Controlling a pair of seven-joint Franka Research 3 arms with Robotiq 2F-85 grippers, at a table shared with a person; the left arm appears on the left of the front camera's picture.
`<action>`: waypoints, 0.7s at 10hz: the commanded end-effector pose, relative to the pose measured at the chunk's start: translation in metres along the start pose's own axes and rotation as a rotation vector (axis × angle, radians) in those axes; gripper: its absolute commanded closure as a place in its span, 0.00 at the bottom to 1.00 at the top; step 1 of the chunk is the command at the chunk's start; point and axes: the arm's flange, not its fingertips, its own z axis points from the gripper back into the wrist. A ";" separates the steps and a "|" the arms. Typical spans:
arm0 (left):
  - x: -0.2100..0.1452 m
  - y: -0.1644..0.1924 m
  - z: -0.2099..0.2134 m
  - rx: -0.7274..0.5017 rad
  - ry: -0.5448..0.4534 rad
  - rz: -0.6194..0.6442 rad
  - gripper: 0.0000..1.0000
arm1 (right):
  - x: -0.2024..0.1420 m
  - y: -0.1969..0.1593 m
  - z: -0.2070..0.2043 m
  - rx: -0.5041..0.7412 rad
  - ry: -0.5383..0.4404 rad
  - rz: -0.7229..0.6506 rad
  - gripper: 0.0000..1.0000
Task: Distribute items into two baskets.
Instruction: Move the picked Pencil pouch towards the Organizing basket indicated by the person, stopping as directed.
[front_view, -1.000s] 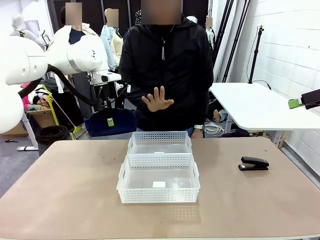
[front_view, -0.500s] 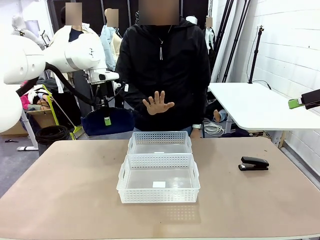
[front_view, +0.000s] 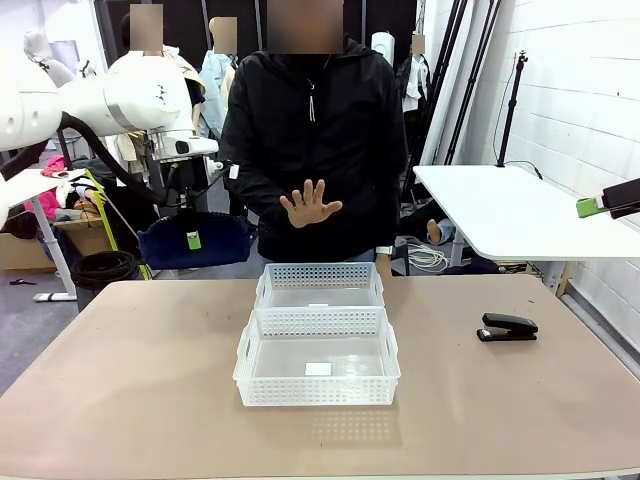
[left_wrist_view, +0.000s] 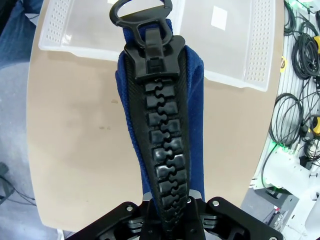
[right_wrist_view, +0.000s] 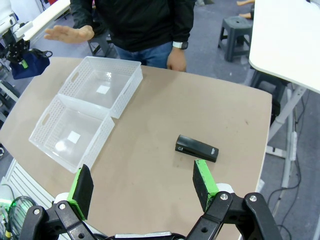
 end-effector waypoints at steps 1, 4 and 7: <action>-0.012 -0.012 -0.005 0.015 -0.014 -0.022 1.00 | 0.000 0.000 -0.002 0.010 0.000 -0.003 0.00; 0.000 0.000 0.000 0.000 0.000 0.000 1.00 | 0.000 0.000 -0.002 0.010 0.000 -0.003 0.00; 0.000 0.000 0.000 0.000 0.000 0.000 1.00 | 0.000 0.000 -0.002 0.010 0.000 -0.003 0.00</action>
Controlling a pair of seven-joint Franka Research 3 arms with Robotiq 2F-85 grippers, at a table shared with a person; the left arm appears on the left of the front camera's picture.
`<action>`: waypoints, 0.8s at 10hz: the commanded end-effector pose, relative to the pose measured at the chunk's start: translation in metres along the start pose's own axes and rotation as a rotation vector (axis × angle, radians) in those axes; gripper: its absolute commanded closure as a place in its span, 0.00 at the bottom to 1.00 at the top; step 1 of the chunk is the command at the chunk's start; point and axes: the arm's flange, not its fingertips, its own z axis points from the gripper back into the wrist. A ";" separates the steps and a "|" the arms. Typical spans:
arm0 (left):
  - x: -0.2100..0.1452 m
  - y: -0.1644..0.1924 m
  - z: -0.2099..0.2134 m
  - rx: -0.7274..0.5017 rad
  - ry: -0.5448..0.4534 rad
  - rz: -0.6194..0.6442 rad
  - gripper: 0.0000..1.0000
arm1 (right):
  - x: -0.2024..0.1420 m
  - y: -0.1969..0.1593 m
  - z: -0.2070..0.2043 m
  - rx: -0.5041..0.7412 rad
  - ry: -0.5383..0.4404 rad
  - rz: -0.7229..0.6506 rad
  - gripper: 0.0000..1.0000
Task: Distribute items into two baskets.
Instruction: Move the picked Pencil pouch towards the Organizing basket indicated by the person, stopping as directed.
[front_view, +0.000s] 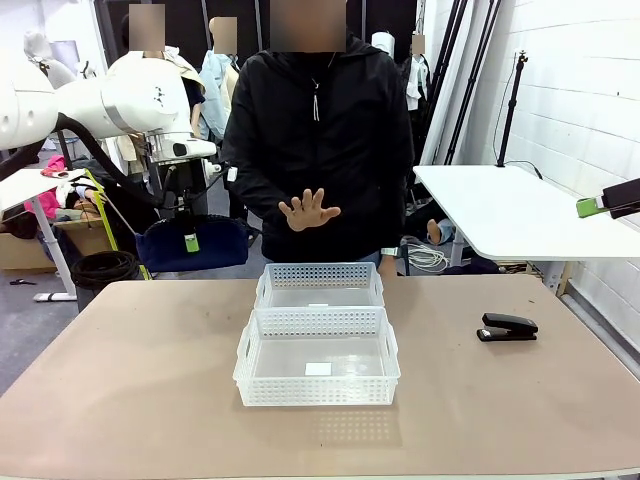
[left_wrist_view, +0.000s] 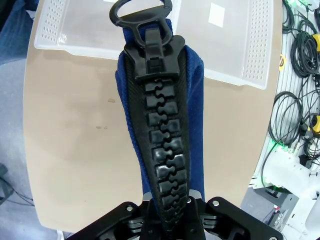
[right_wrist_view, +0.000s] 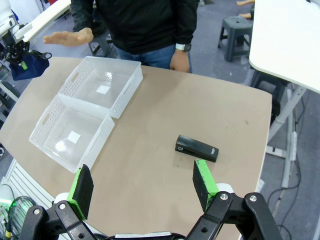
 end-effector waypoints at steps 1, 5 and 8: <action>0.001 0.001 0.004 0.005 -0.001 0.005 1.00 | 0.000 0.000 -0.002 0.010 0.000 -0.003 0.00; 0.001 0.001 0.004 0.005 -0.001 0.005 1.00 | 0.000 0.000 -0.002 0.010 0.000 -0.003 0.00; 0.001 0.001 0.004 0.005 -0.001 0.005 1.00 | 0.000 0.000 -0.002 0.010 0.000 -0.003 0.00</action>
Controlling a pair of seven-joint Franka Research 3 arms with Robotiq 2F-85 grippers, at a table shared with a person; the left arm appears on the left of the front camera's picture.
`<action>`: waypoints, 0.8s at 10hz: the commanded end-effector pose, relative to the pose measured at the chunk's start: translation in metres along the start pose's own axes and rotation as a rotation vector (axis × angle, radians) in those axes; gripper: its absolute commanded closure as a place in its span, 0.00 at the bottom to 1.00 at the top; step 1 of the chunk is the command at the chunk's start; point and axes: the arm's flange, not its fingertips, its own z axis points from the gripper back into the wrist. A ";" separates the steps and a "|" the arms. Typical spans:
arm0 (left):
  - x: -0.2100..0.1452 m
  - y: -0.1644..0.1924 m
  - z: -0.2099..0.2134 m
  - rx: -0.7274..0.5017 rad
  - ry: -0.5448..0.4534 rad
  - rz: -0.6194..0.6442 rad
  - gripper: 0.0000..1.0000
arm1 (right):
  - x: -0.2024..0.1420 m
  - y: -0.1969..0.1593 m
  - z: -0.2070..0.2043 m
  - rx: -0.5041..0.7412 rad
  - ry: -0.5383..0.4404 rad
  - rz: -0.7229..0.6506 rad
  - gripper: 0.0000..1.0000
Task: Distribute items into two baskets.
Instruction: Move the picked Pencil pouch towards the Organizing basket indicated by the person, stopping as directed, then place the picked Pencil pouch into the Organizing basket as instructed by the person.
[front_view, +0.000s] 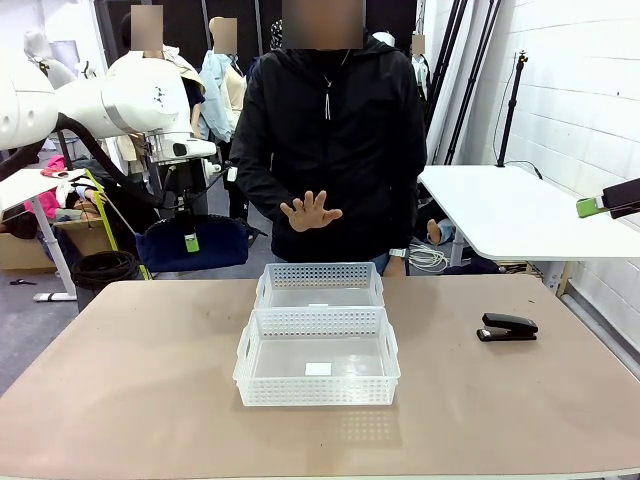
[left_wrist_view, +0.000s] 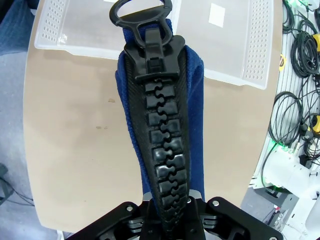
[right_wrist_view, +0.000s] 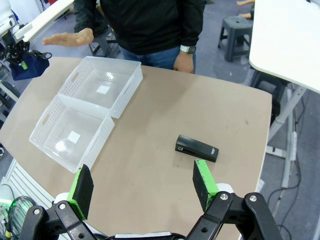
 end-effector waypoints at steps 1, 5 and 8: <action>0.001 0.001 0.004 0.005 -0.001 0.004 1.00 | 0.000 0.000 -0.002 0.010 0.000 -0.003 0.00; 0.001 0.001 0.004 0.005 -0.001 0.004 1.00 | 0.000 0.000 -0.002 0.010 0.000 -0.003 0.00; 0.001 0.001 0.004 0.005 -0.001 0.004 1.00 | 0.000 0.000 -0.002 0.010 0.000 -0.003 0.00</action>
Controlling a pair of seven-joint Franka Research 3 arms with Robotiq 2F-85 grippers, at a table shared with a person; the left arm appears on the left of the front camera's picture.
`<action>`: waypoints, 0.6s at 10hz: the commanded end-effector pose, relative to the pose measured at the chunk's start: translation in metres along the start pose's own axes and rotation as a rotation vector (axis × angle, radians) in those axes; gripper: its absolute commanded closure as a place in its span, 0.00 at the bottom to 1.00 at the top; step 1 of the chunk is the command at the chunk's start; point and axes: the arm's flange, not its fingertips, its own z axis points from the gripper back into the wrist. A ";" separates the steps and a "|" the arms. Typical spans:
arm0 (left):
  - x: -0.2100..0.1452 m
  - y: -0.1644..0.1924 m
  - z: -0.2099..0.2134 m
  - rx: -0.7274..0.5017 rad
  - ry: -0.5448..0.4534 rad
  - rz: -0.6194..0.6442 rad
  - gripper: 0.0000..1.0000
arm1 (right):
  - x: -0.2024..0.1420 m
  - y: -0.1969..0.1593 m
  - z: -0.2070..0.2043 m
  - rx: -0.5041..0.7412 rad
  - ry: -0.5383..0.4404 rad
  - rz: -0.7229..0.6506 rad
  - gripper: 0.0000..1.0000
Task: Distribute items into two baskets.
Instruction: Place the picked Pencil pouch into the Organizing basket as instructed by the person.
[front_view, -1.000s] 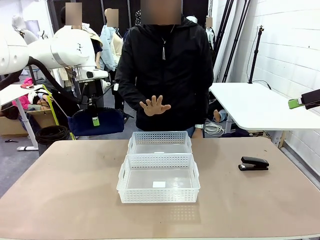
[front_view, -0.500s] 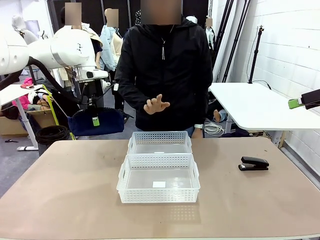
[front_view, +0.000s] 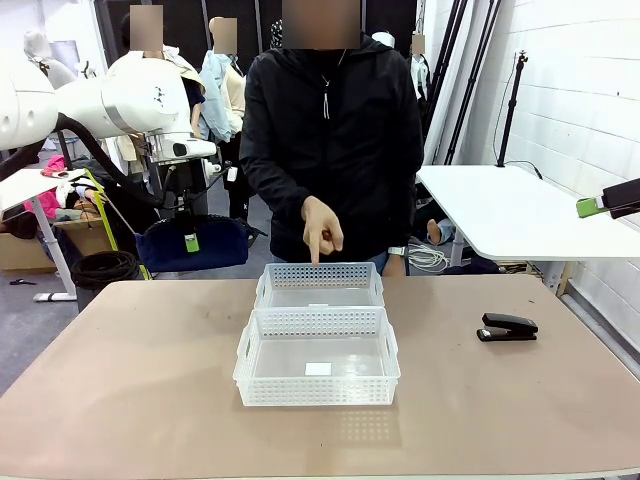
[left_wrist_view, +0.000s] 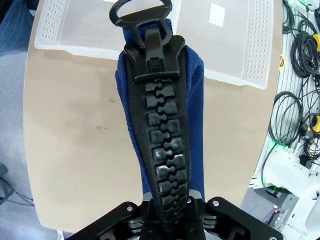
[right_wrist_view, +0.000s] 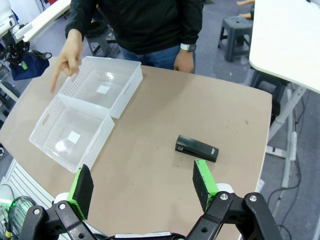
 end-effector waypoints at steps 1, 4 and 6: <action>0.001 0.001 0.004 0.005 -0.001 0.004 1.00 | 0.000 0.000 -0.002 0.010 0.000 -0.003 0.00; 0.001 0.001 0.004 0.005 -0.001 0.004 1.00 | 0.000 0.000 -0.002 0.010 0.000 -0.003 0.00; 0.001 0.001 0.004 0.005 -0.001 0.004 1.00 | 0.000 0.000 -0.002 0.010 0.000 -0.003 0.00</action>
